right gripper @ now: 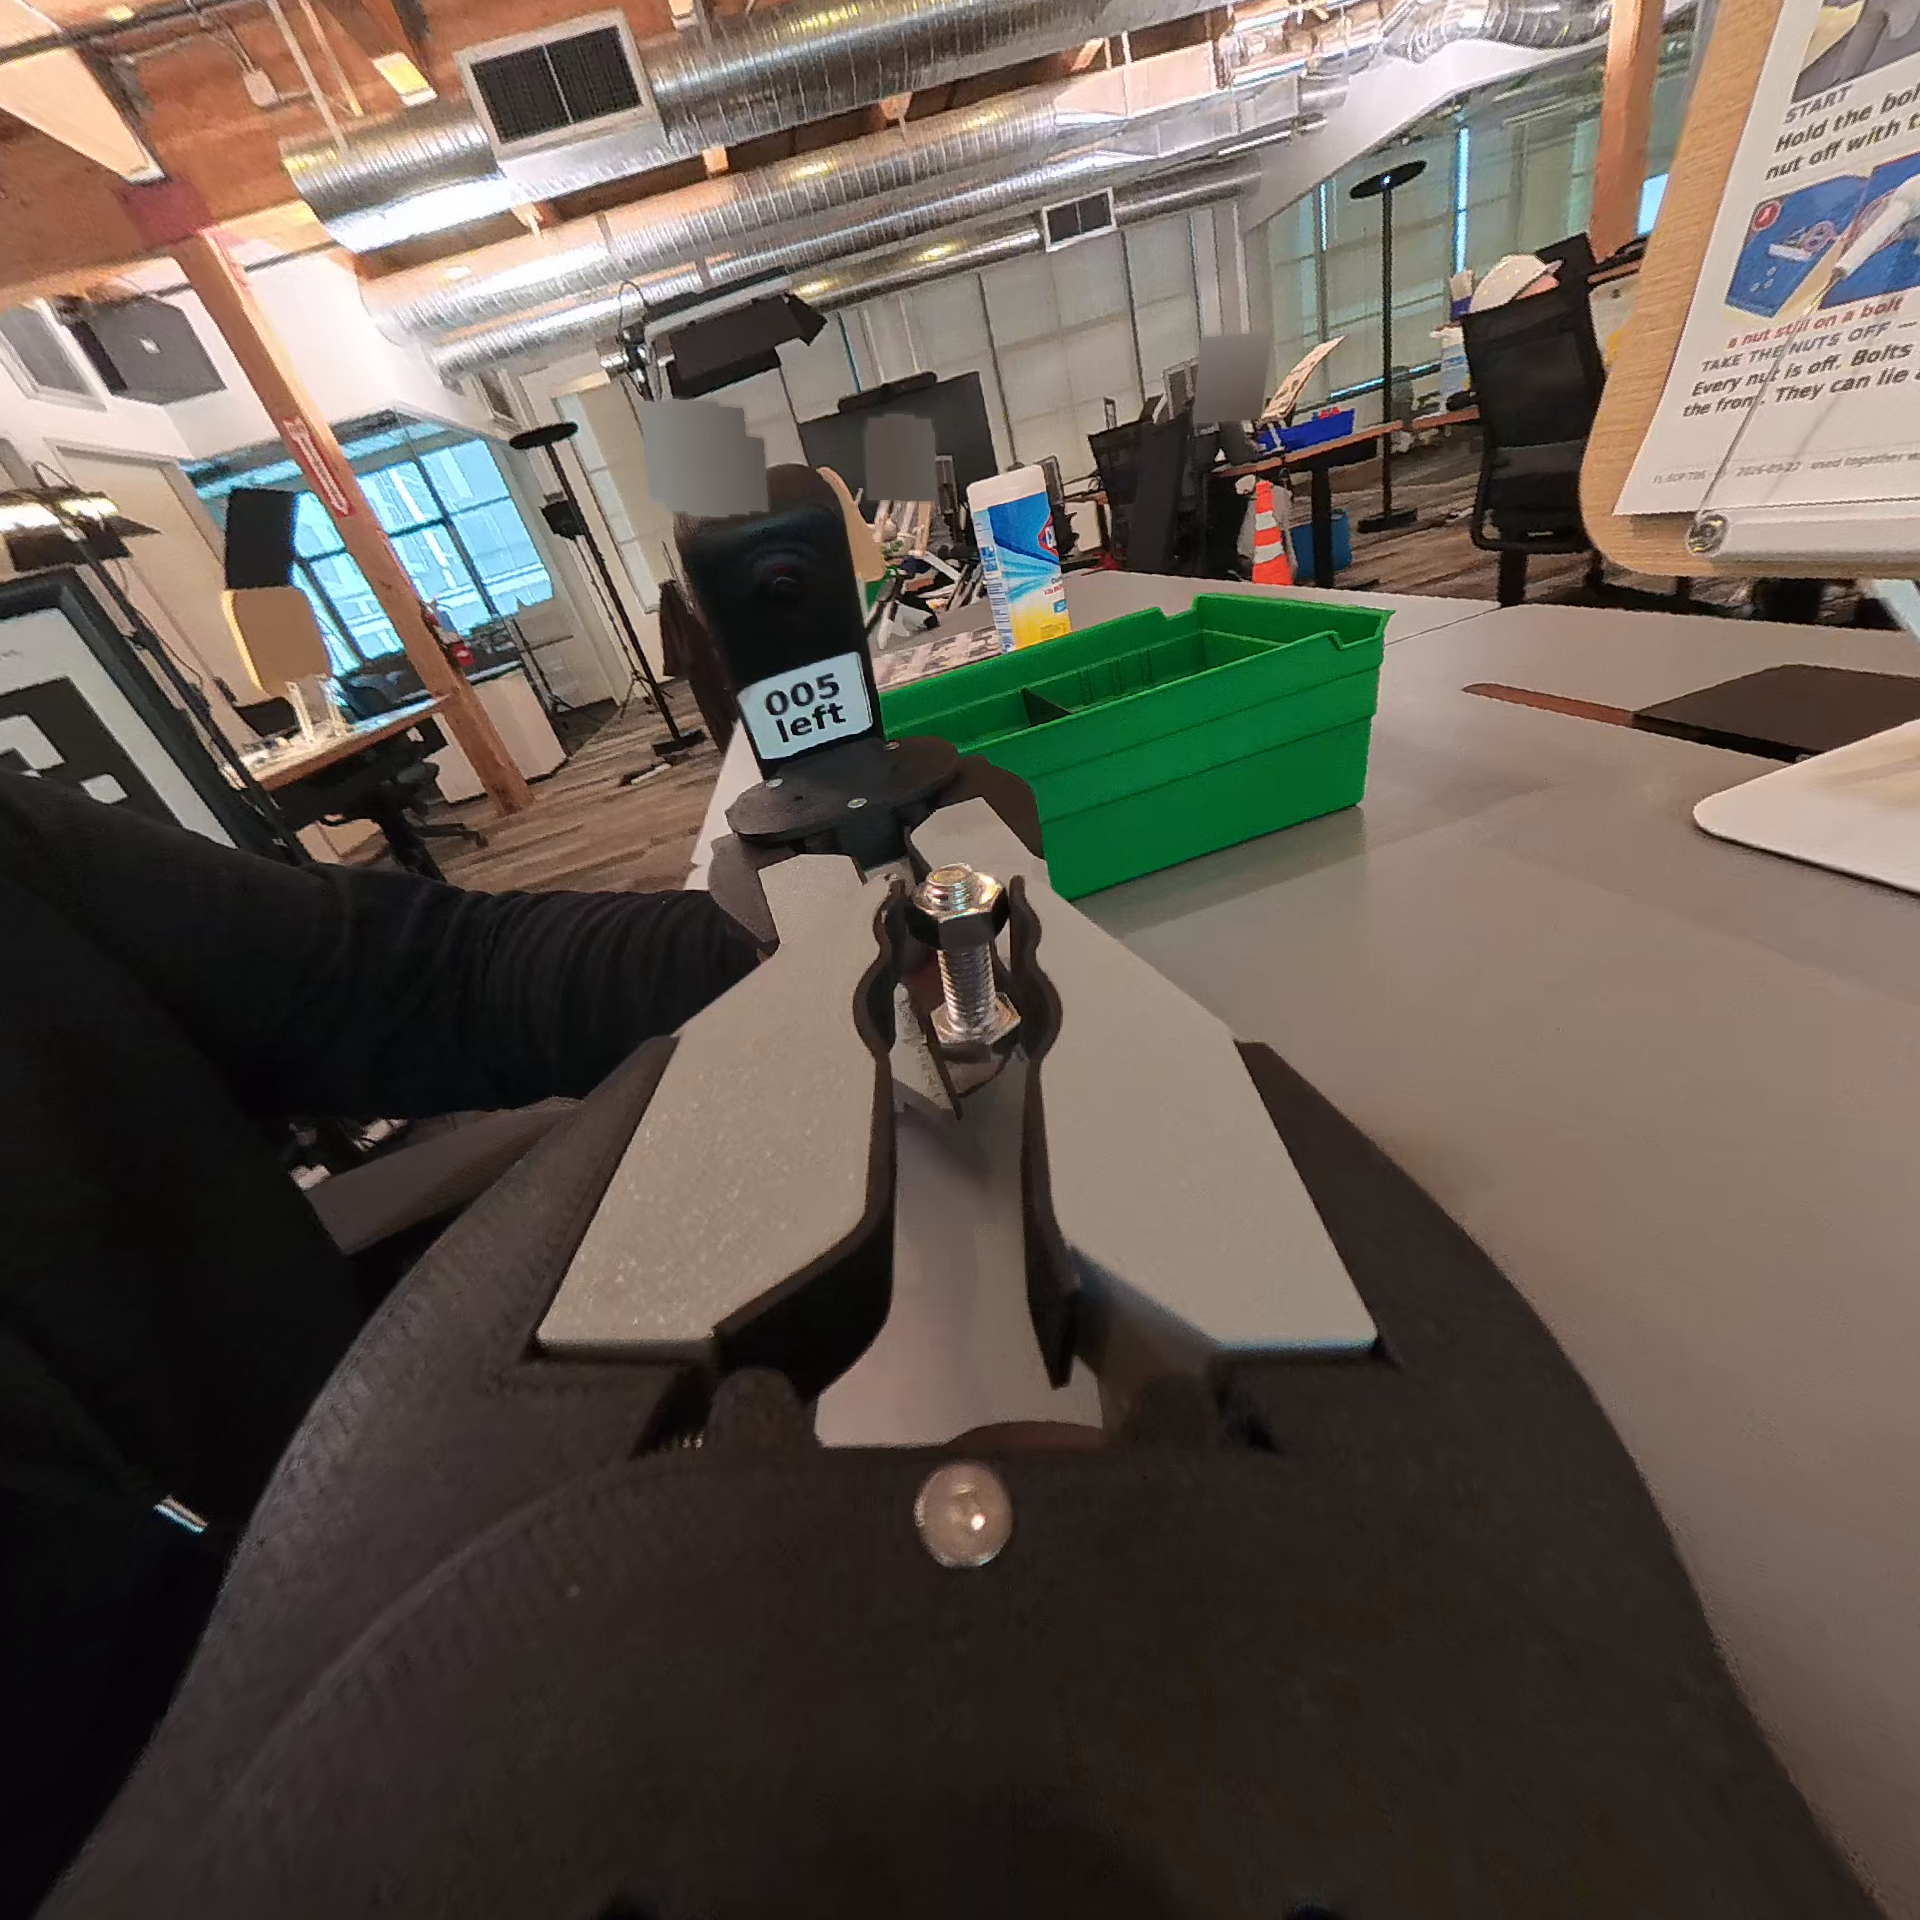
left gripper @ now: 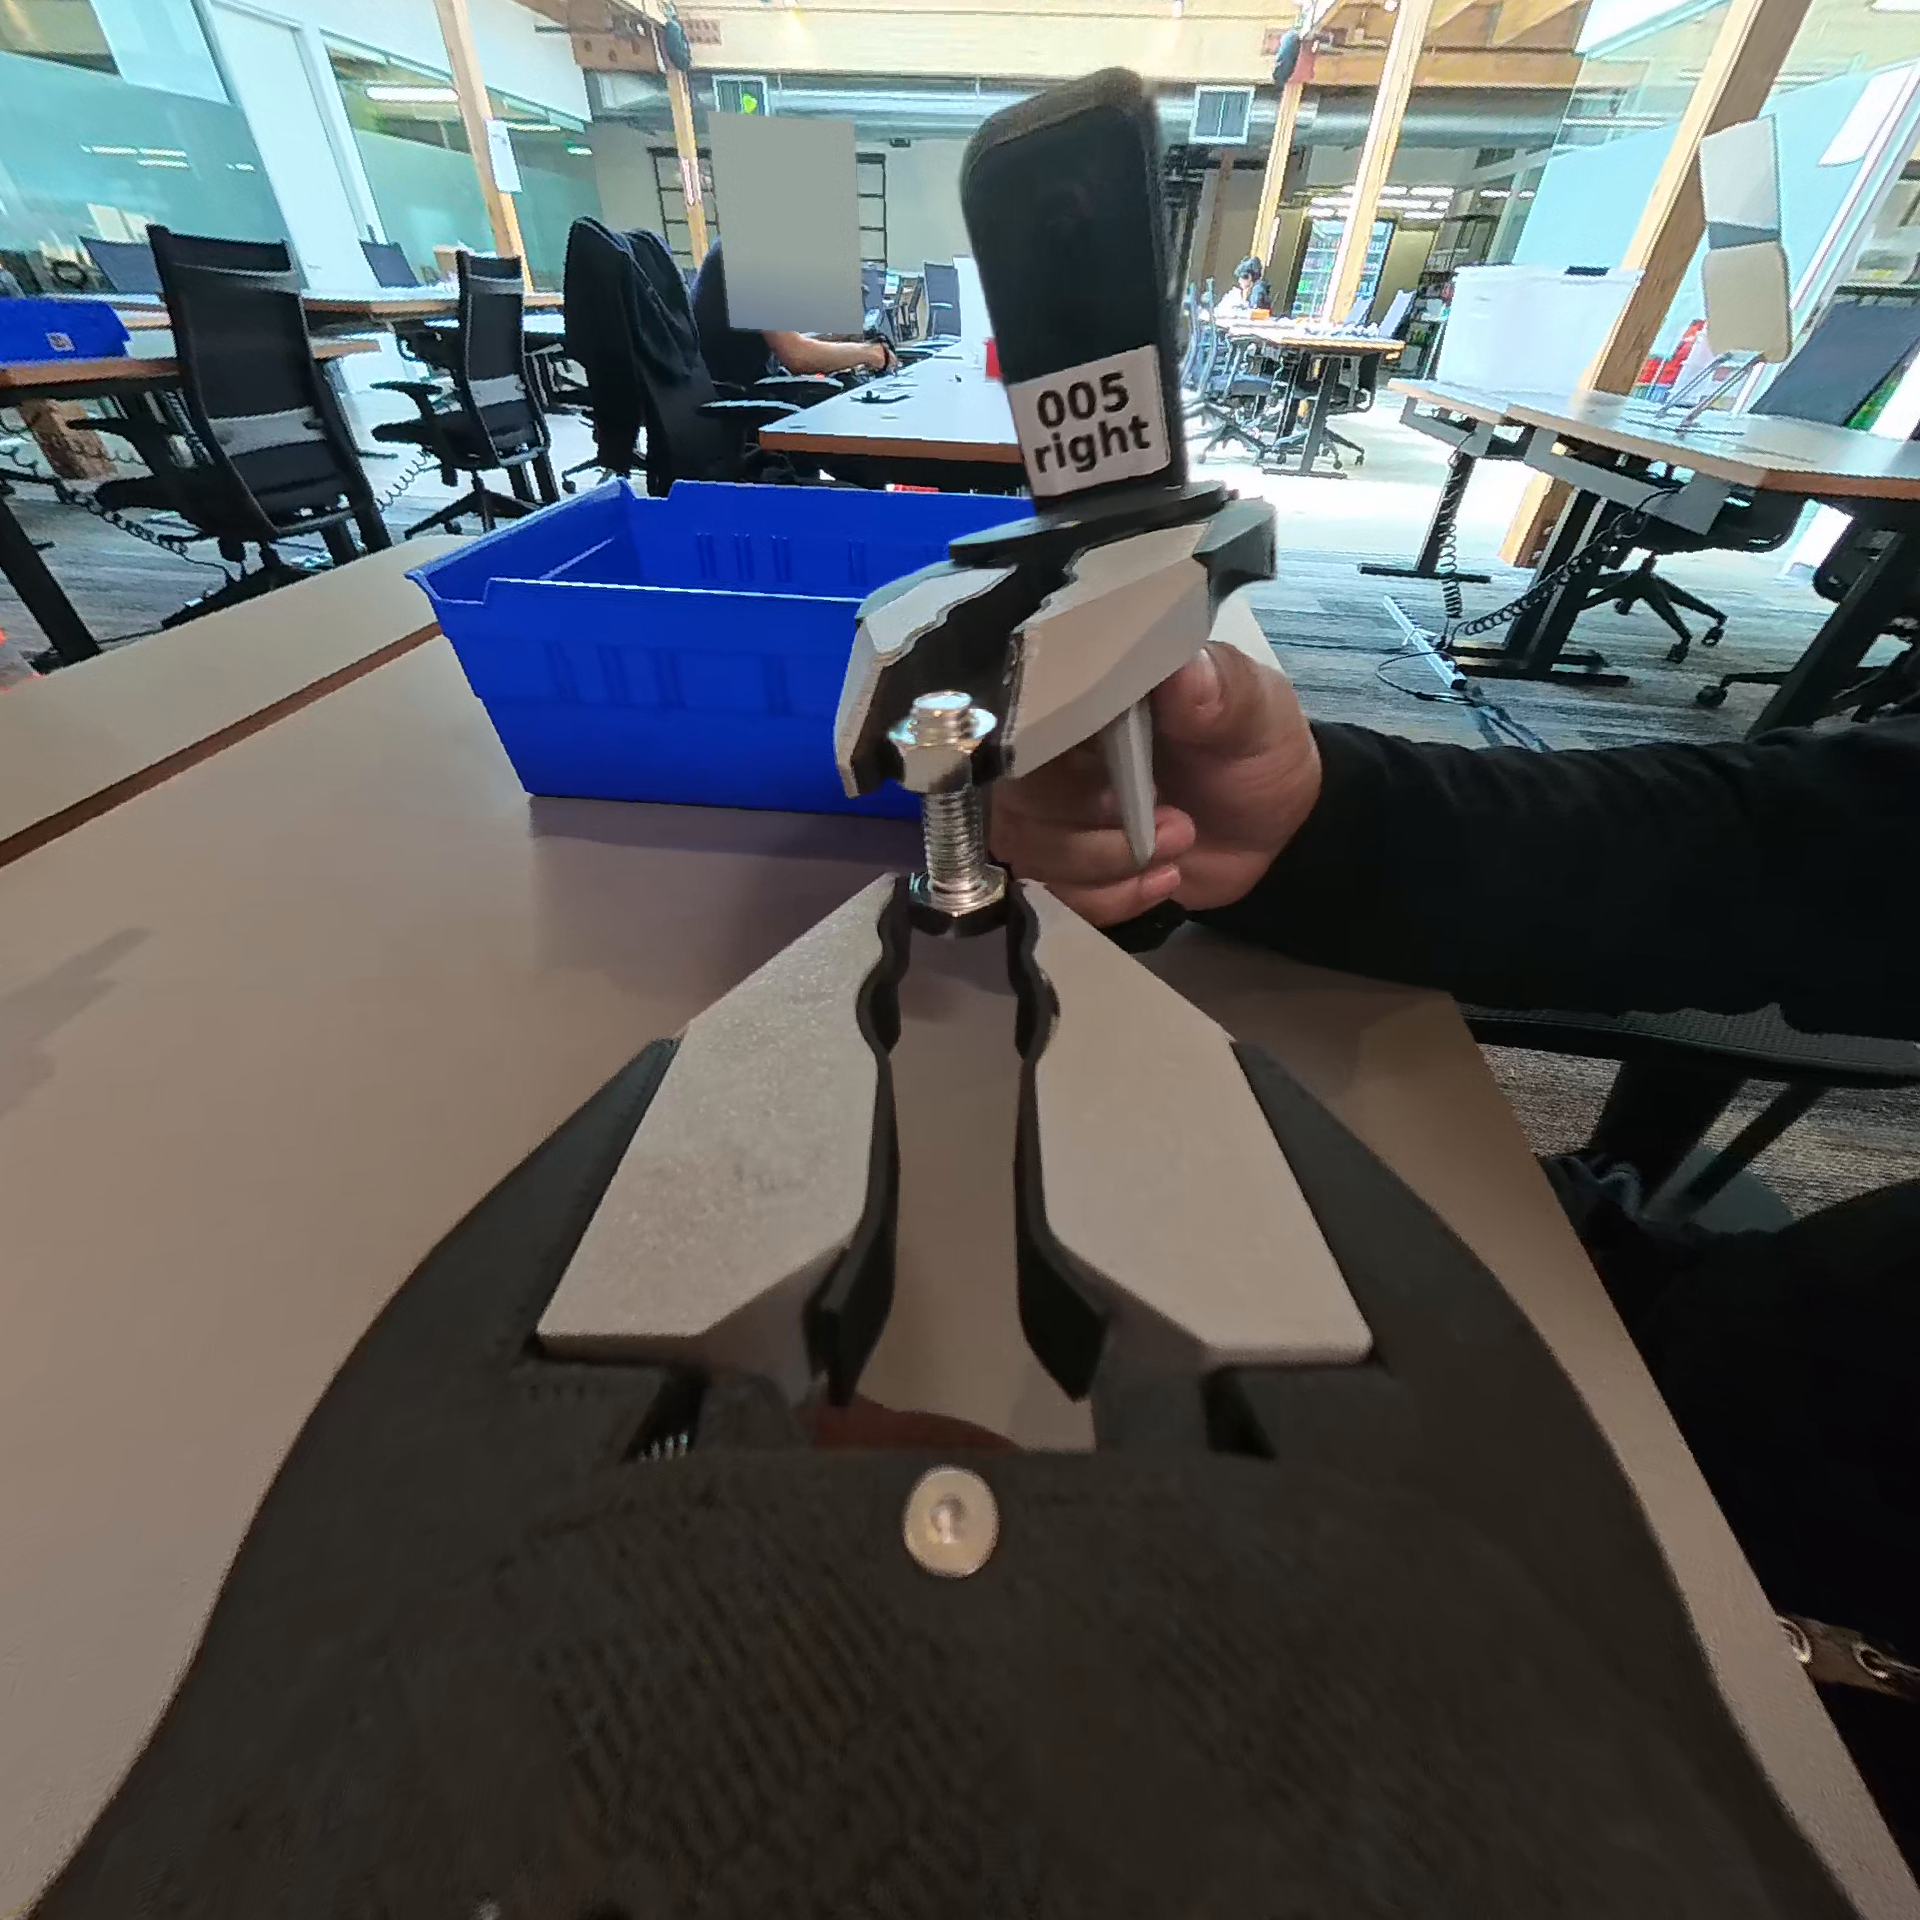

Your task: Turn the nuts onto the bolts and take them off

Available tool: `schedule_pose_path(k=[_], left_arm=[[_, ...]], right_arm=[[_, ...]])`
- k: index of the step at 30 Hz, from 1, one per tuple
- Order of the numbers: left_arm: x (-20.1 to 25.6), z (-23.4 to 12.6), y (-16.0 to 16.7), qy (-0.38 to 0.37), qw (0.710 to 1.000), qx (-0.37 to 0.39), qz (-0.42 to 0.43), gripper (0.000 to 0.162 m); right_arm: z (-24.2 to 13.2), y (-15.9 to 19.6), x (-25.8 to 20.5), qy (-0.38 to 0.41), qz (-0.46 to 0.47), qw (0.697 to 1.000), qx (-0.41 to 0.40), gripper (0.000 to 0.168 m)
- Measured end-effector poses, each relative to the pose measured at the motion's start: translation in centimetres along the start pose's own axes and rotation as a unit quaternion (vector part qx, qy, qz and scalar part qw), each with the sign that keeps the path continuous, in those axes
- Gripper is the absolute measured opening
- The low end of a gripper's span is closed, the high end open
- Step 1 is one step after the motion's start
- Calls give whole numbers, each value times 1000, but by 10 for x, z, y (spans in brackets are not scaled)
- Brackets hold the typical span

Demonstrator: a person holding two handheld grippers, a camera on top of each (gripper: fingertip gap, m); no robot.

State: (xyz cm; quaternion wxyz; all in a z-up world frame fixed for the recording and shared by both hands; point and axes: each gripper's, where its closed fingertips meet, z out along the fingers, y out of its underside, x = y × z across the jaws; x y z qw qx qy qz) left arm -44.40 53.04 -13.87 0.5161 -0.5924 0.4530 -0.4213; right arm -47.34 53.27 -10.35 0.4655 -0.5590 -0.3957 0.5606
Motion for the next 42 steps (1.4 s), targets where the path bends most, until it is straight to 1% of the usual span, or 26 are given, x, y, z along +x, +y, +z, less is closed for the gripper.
schedule_pose_path(k=[1,2,3,7,10,13,15,16,17,18,19,22,28,29,30,33,35,36,38,40,41,42], left_arm=[[1,0,1,3,1000,-2,-1,16],[1,1,2,4,1000,-3,-1,15],[2,2,3,6,1000,-5,-2,15],[9,6,6,16,1000,-11,3,15],[9,7,6,13,1000,-11,6,15],[-3,4,5,-13,1000,-9,6,15],[-16,-3,2,-35,999,-4,-1,15],[-24,-8,0,-49,999,3,-7,16],[-33,-13,-3,-62,998,11,-19,16],[-39,-17,-4,-67,997,17,-32,15],[-43,-20,-5,-67,997,20,-42,15],[-47,-21,-3,-71,996,21,-48,15],[-16,-2,7,-29,999,-16,-13,15],[-12,1,10,-21,999,-22,-11,15],[-9,3,13,-17,999,-27,-9,16],[-10,5,15,-16,999,-28,-23,16],[-11,4,13,-10,999,-20,-45,18],[-16,3,13,-21,998,-19,-48,26],[-21,3,17,-32,998,-27,-48,33],[-25,3,22,-36,997,-35,-54,34],[-26,3,24,-38,997,-41,-56,34],[-27,4,26,-41,997,-45,-56,33]], right_arm=[[0,0,0,-5,10,1000,3,24],[0,-1,0,-11,20,1000,7,37],[0,-2,-2,-22,29,999,10,43],[5,4,-6,-41,36,998,-3,53],[12,10,-11,-55,32,998,-20,55],[12,10,-14,-54,14,998,-20,50],[6,6,-6,-29,10,999,-13,51],[2,3,-2,-14,4,1000,-6,47],[-3,-1,-2,-14,-6,1000,5,31],[-8,-8,-4,-17,-13,1000,22,24],[-12,-13,-3,-12,-12,999,36,26],[-12,-14,4,0,1,999,39,40],[6,9,10,29,-20,999,-19,42],[7,11,12,36,-21,999,-24,38],[8,14,14,40,-24,998,-32,18],[6,17,18,70,-55,995,-55,15],[3,9,18,91,-84,991,-41,15],[-1,1,18,103,-93,990,-26,15],[-16,-22,15,127,-91,987,26,15],[-43,-58,-2,158,-113,977,94,15],[-62,-79,-9,191,-136,965,121,15],[-86,-100,-9,249,-158,946,133,14]])
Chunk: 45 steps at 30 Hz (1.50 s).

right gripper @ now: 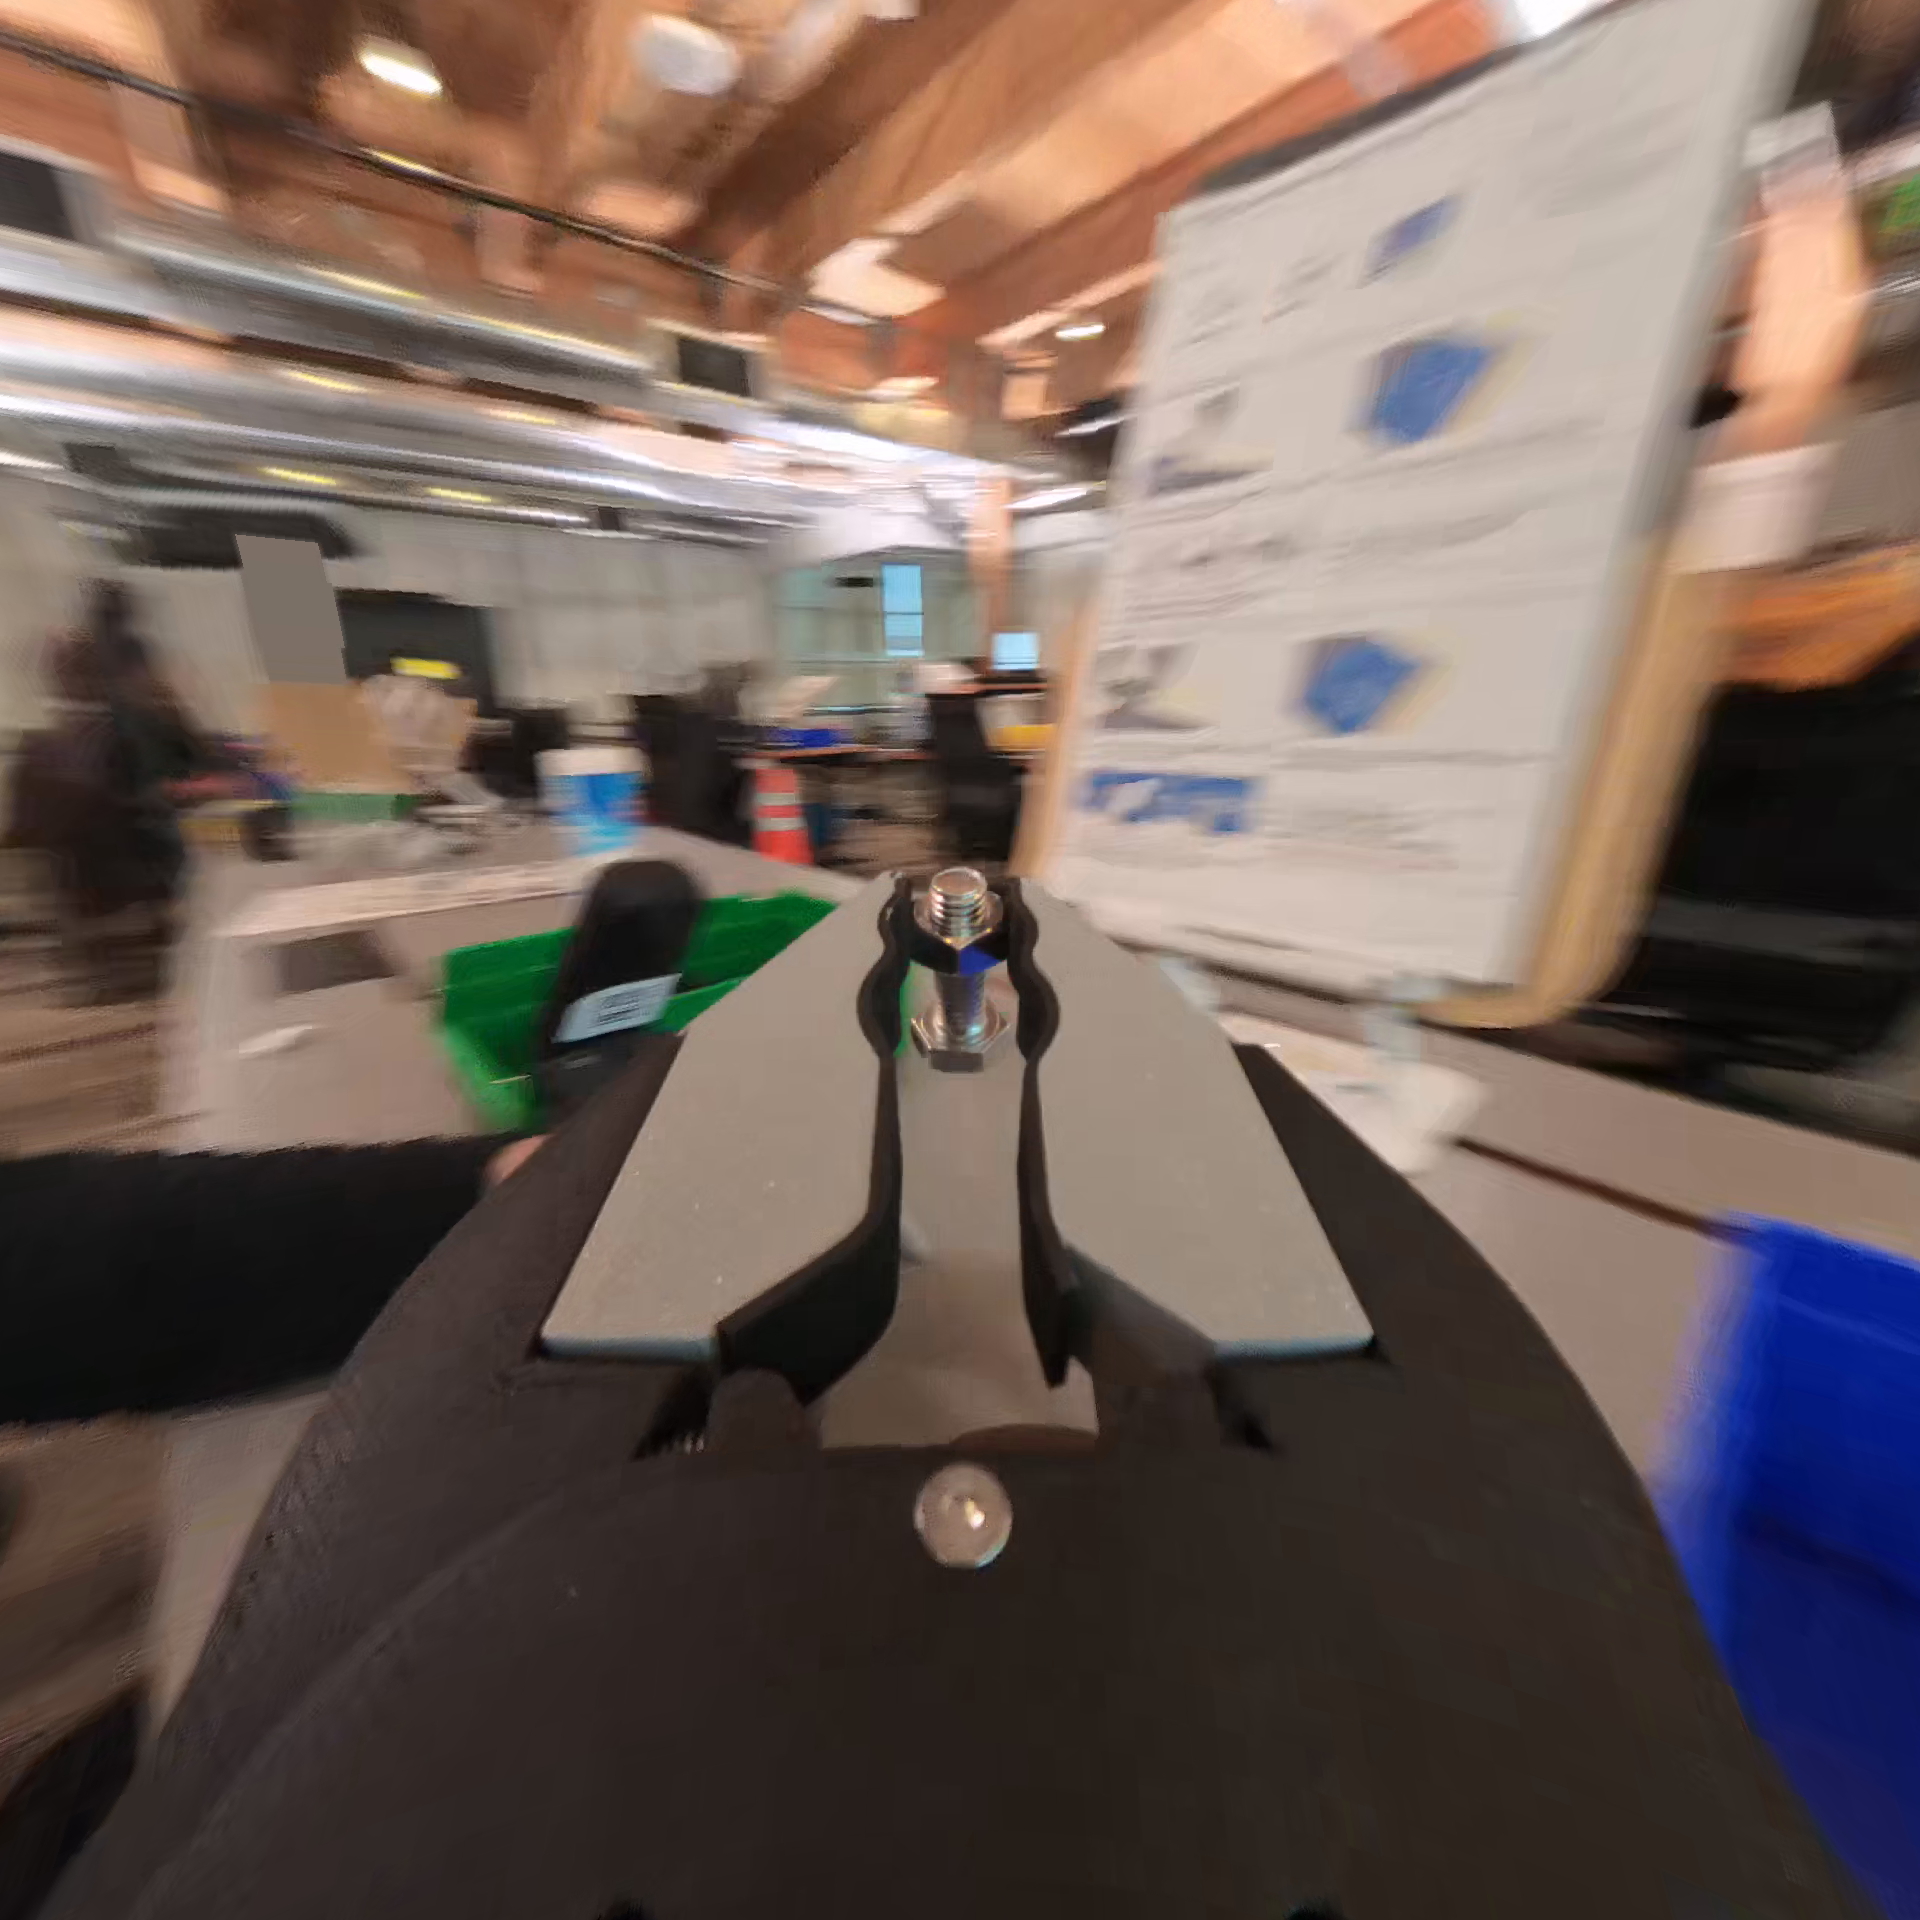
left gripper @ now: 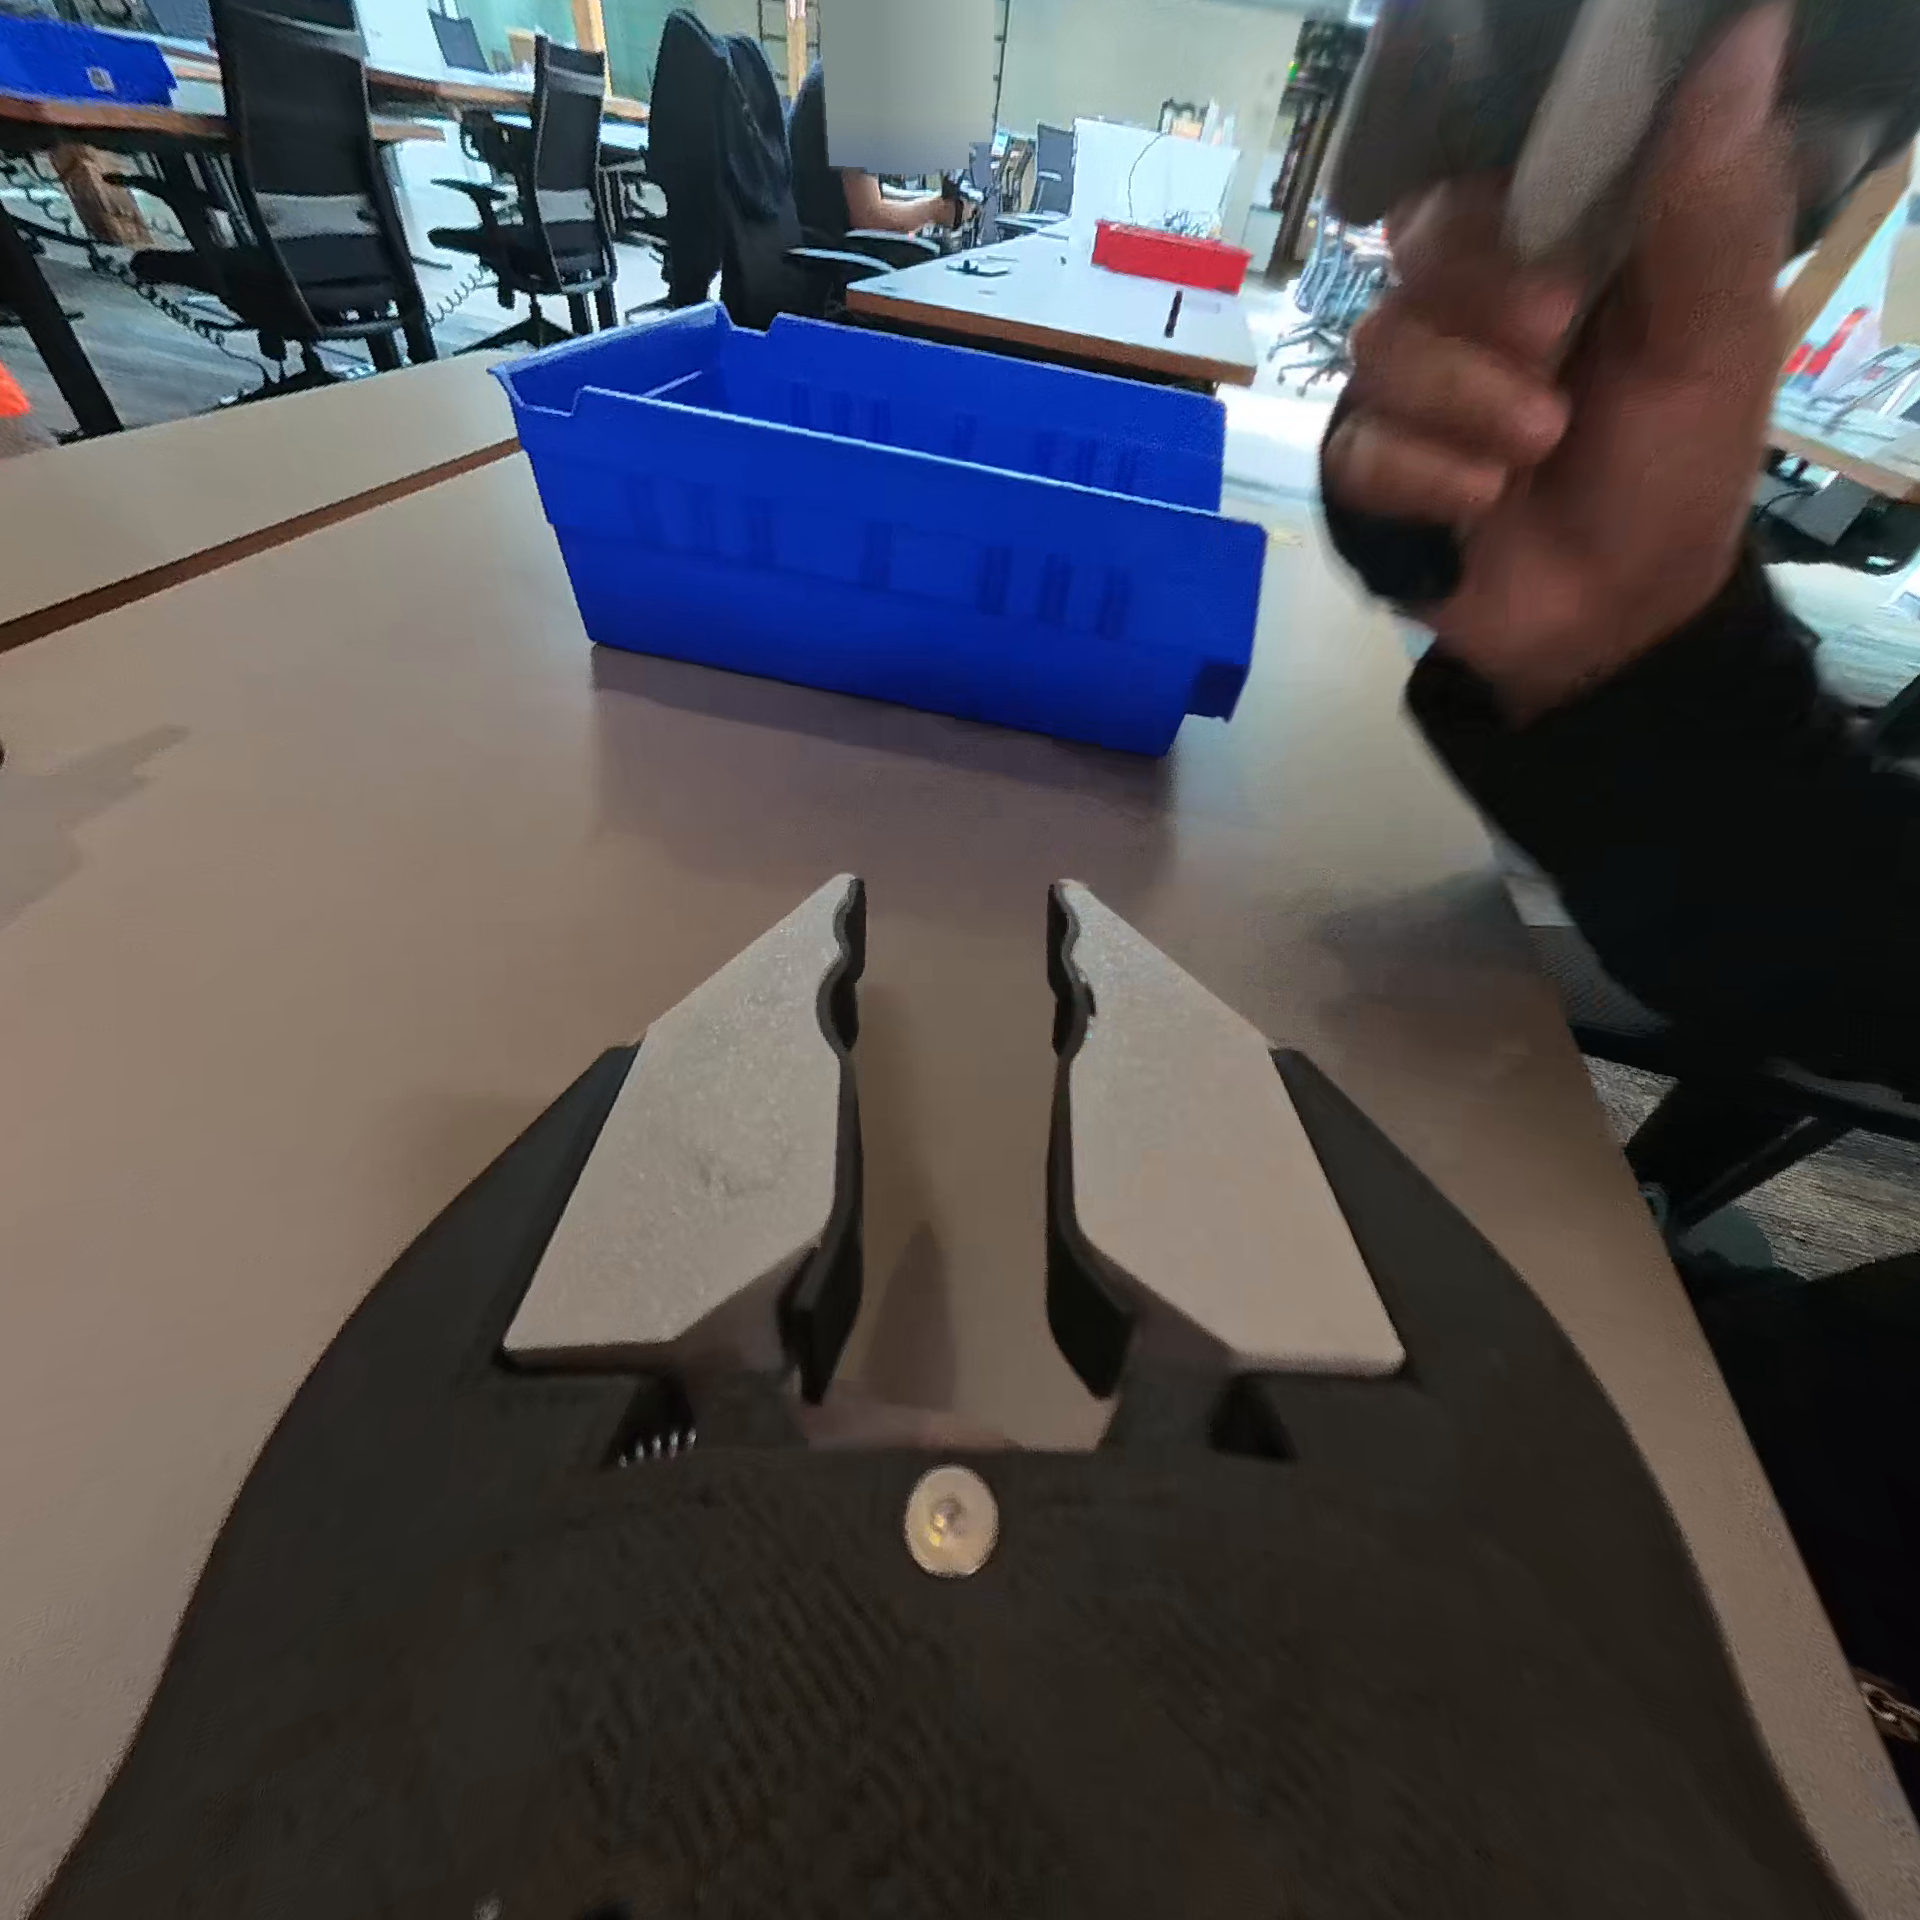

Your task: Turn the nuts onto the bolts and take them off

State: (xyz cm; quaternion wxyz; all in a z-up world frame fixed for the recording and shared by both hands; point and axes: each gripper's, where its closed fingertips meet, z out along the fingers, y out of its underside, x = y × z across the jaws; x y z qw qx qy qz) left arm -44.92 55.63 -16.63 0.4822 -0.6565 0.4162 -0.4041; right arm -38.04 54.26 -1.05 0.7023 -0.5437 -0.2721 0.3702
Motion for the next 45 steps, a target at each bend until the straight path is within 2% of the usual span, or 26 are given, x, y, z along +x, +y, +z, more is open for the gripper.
schedule_pose_path(k=[3,5,7,9,11,13,14,18,21,23,25,27,30,34,38,42,45], left_arm=[[0,4,6,-5,1000,-16,2,31],[1,6,8,-7,1000,-25,11,30],[4,7,10,-8,999,-33,24,29],[6,8,12,-10,999,-38,35,29],[6,9,13,-12,998,-41,39,29],[5,8,12,-13,998,-40,37,28],[4,8,12,-13,998,-39,36,28],[1,7,12,-16,999,-39,28,28],[0,7,12,-17,999,-40,24,28],[-1,7,13,-19,999,-40,24,28],[-2,7,13,-21,999,-42,24,28],[-2,7,13,-22,999,-41,24,28],[-4,7,12,-30,998,-40,24,28],[-5,6,12,-35,998,-40,29,28],[-8,6,12,-38,998,-38,21,28],[-10,6,13,-43,998,-40,12,28],[-9,7,14,-41,998,-44,11,28]], right_arm=[[-51,-42,72,182,-67,980,-43,15],[-82,-38,118,246,-57,963,-94,15],[-106,3,161,276,-21,942,-187,15],[-129,61,198,301,14,906,-296,16],[-143,109,216,298,51,874,-382,16],[-147,125,229,305,55,855,-416,18],[-145,120,235,313,46,854,-412,28],[-111,53,231,315,2,886,-342,39],[-69,0,193,267,-34,922,-280,39],[-38,-16,155,211,-44,941,-260,42],[-9,-17,118,157,-49,953,-256,47],[22,-5,80,97,-39,962,-251,51],[61,41,48,53,-33,958,-281,57],[99,131,61,83,-34,945,-314,57],[104,209,77,104,-55,933,-339,52],[101,218,74,89,-80,932,-343,54],[103,224,62,61,-21,935,-350,55]])
